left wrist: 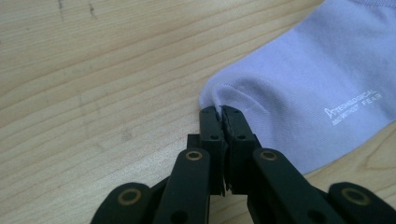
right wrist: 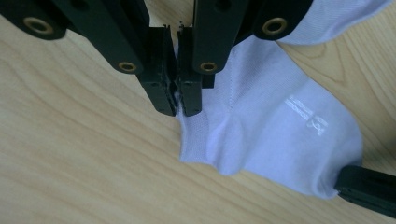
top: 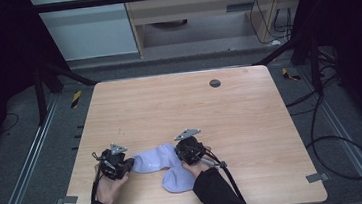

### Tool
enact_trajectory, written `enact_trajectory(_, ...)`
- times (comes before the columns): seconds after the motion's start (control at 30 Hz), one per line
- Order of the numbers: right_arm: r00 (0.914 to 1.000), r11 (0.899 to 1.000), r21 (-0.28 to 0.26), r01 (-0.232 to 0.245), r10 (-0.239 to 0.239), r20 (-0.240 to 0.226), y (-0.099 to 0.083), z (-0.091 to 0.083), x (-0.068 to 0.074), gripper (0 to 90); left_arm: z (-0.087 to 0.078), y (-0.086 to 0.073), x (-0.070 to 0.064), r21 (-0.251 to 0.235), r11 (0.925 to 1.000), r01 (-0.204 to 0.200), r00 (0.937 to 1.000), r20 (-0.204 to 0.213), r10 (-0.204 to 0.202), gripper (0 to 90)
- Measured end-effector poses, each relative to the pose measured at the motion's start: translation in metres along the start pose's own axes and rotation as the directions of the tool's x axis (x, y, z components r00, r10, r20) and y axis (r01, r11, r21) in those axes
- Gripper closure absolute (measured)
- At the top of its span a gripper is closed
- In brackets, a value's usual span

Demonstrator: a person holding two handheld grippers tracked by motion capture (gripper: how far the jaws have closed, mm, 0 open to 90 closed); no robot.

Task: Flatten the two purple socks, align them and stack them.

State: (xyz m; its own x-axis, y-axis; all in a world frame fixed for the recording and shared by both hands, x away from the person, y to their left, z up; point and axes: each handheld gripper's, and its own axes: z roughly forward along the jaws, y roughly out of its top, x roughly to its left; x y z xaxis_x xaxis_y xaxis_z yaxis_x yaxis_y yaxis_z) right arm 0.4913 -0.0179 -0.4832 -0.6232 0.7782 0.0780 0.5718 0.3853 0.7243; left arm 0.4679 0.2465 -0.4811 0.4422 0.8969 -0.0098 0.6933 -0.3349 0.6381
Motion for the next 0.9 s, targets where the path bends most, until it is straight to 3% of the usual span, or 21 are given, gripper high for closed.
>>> enact_trajectory(0.27,0.9997,0.996,-0.093,0.007,-0.009,-0.022,0.012,-0.017,0.002,86.5,-0.022,0.007,0.001,-0.100,0.9947,0.026,0.9995,0.021,-0.023,87.8)
enact_trajectory(0.47,0.9996,0.995,-0.100,0.017,-0.019,-0.021,0.015,-0.031,-0.001,86.5,-0.033,0.012,-0.011,-0.136,0.9905,0.023,0.9984,0.055,-0.016,87.8)
enact_trajectory(0.9,0.9999,0.996,-0.083,0.010,-0.009,0.009,-0.005,-0.080,-0.022,86.6,-0.046,0.019,-0.047,-0.132,0.9910,-0.018,0.9950,0.094,0.031,87.8)
